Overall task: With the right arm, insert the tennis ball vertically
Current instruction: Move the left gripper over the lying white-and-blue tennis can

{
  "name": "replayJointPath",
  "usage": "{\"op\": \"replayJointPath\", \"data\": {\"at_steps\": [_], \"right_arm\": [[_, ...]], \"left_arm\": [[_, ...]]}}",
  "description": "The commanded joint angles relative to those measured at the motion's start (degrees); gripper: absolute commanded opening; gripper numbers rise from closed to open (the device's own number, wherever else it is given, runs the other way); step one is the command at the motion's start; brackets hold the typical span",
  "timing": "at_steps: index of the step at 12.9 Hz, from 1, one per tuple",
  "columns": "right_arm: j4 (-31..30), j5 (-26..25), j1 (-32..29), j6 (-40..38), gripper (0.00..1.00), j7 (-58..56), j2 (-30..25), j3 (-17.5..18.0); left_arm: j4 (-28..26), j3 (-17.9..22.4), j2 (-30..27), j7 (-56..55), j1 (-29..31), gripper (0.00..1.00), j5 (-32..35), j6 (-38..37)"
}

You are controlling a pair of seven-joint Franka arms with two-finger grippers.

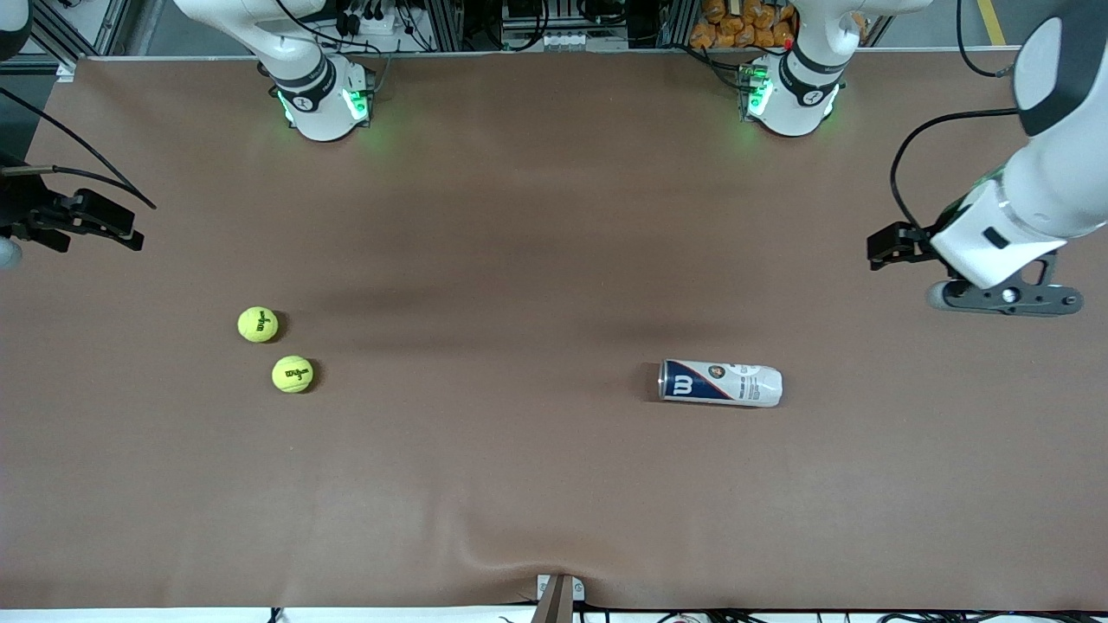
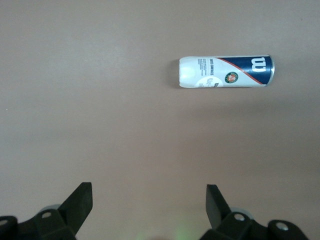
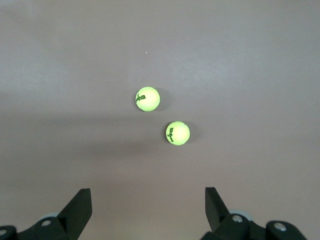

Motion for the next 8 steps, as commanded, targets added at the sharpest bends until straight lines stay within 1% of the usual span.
{"op": "replayJointPath", "data": {"at_steps": [1, 3, 4, 8], "right_arm": [[0.5, -0.4, -0.2, -0.2, 1.00, 0.6, 0.2, 0.2], [0.5, -0.4, -0.3, -0.2, 1.00, 0.6, 0.2, 0.2], [0.5, -0.4, -0.3, -0.2, 1.00, 0.6, 0.3, 0.2], [0.3, -0.4, -0.3, 0.0, 1.00, 0.6, 0.3, 0.2]], "left_arm": [[0.3, -0.2, 2.0, 1.0, -0.4, 1.00, -1.6, 1.0], [0.3, -0.2, 2.5, 2.7, -0.4, 1.00, -1.8, 2.6], [0.2, -0.2, 3.3, 5.3, -0.4, 1.00, -1.8, 4.2], [0.2, -0.2, 6.0, 21.8, -0.6, 1.00, -1.1, 8.4]]}}
